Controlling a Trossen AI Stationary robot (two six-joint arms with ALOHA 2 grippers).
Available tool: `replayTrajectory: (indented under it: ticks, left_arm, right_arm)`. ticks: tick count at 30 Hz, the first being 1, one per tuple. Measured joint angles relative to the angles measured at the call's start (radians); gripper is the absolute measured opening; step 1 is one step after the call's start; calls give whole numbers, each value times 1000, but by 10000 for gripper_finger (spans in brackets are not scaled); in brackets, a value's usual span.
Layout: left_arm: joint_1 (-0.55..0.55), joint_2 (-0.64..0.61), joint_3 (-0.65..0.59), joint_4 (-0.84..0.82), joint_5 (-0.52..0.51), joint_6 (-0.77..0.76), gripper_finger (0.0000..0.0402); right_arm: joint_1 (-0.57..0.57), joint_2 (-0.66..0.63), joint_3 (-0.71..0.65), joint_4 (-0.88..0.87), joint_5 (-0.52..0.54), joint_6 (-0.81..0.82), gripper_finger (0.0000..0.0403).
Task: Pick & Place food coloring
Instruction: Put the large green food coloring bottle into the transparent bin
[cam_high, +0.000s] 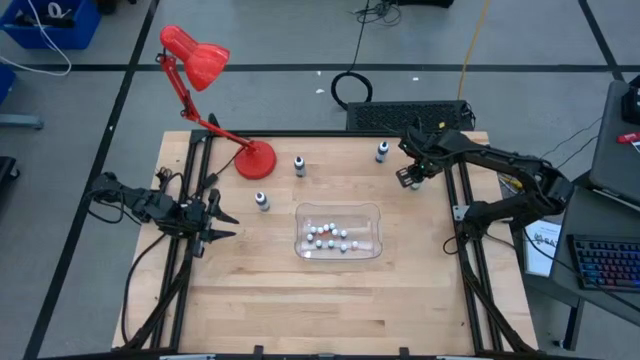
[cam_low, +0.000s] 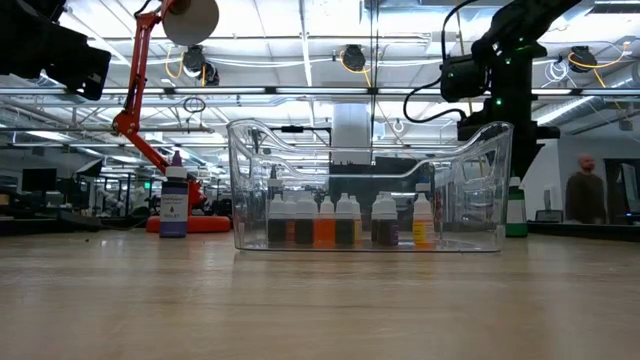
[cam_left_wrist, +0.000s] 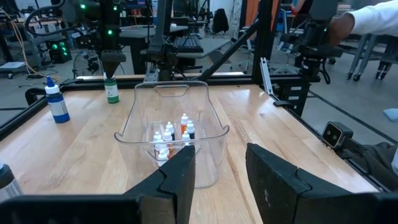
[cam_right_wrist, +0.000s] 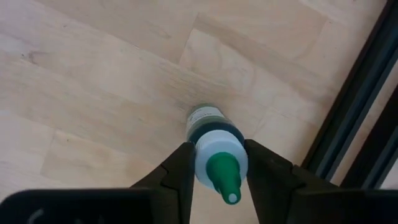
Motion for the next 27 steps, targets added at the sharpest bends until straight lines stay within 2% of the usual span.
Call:
replayTrajectory:
  ticks: [7, 12, 20, 27]
  left_arm:
    - [0, 0, 0, 0, 0, 0, 145]
    - [0, 0, 0, 0, 0, 0, 145]
    - [0, 0, 0, 0, 0, 0, 145]
    - [0, 0, 0, 0, 0, 0, 145]
  right_arm:
    - [33, -23, -1, 31, -5, -32, 108]
    - [98, -91, 65, 48, -9, -34, 108]
    - [342, -131, 314, 65, 23, -10, 108]
    - [561, 10, 576, 61, 48, -10, 108]
